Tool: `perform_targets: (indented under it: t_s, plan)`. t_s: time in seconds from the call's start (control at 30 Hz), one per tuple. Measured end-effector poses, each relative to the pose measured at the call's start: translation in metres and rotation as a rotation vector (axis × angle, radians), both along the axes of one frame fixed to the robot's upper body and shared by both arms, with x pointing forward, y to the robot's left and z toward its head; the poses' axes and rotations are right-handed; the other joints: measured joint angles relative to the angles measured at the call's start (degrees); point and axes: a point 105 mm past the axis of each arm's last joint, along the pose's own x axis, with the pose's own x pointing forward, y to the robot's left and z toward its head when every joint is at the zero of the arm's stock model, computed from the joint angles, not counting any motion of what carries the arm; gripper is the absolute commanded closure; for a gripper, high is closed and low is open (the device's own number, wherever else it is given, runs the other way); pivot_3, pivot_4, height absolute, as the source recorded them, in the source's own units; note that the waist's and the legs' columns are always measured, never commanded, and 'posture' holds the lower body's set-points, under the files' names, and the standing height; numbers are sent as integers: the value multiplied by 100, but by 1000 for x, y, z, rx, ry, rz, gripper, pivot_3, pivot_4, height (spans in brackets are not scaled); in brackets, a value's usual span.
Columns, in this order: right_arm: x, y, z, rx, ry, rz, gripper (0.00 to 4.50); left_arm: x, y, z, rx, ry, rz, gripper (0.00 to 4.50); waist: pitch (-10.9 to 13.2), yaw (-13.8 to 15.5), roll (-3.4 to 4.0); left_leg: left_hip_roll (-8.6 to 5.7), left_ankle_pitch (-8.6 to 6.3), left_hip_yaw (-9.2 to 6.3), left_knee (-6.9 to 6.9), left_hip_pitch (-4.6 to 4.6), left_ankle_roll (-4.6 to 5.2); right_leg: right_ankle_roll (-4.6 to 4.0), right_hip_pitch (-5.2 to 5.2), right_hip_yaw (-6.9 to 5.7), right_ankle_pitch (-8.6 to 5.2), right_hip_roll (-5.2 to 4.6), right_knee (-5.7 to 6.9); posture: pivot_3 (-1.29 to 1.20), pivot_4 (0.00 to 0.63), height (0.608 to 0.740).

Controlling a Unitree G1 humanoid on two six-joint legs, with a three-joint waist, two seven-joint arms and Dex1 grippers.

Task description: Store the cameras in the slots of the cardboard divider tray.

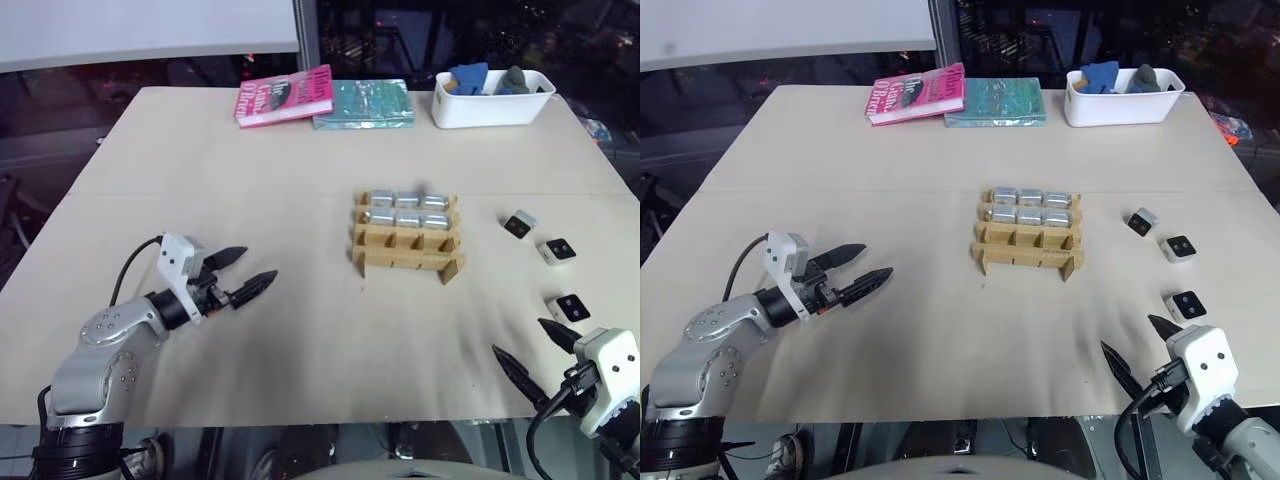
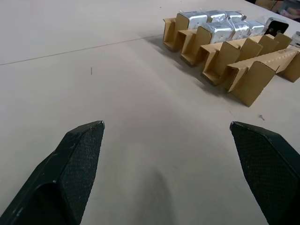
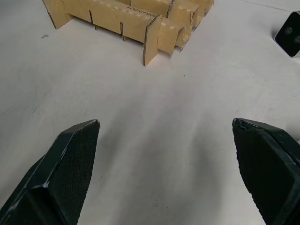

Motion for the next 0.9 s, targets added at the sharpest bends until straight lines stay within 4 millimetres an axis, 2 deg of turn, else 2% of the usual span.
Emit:
perform_targets:
  t_s: [0.13,0.3,0.47,0.6,0.67,0.8,0.9]
  plan:
    - [5,-2,2,7,-33,-18,0,2,-2,4,-19,-4,-7,40,0,0,0,0,-4,0,0,0,6,0,0,0,0,-1,1,0,150,740]
    - [16,-10,8,-36,-80,-70,0,12,-13,31,-57,-87,-54,40,0,4,0,-5,4,0,0,-1,-7,0,0,-1,0,-2,1,0,150,740]
    - [26,-50,2,-182,-19,-201,0,14,-33,58,-132,-142,-186,40,0,0,-2,-8,7,3,4,-5,-12,1,0,-1,1,3,1,0,150,740]
    - [32,-80,0,-218,39,-299,0,0,-55,80,-159,-163,-368,40,0,-2,-1,-6,8,2,4,-4,-13,1,0,2,1,16,2,0,150,740]
    - [33,-93,-3,-220,87,-338,0,-15,-70,84,-135,-149,-498,40,1,-10,2,-7,8,8,4,-2,-13,1,0,9,1,19,1,0,150,740]
    - [37,-102,-11,-201,150,-355,0,-34,-86,82,-100,-121,-657,40,1,-8,3,-7,8,10,4,-1,-12,1,-1,11,1,29,2,0,150,740]
    - [43,-104,-14,-166,184,-359,0,-40,-93,83,-88,-125,-713,40,1,-4,2,-8,7,9,4,-1,-11,2,0,11,1,36,3,0,150,740]
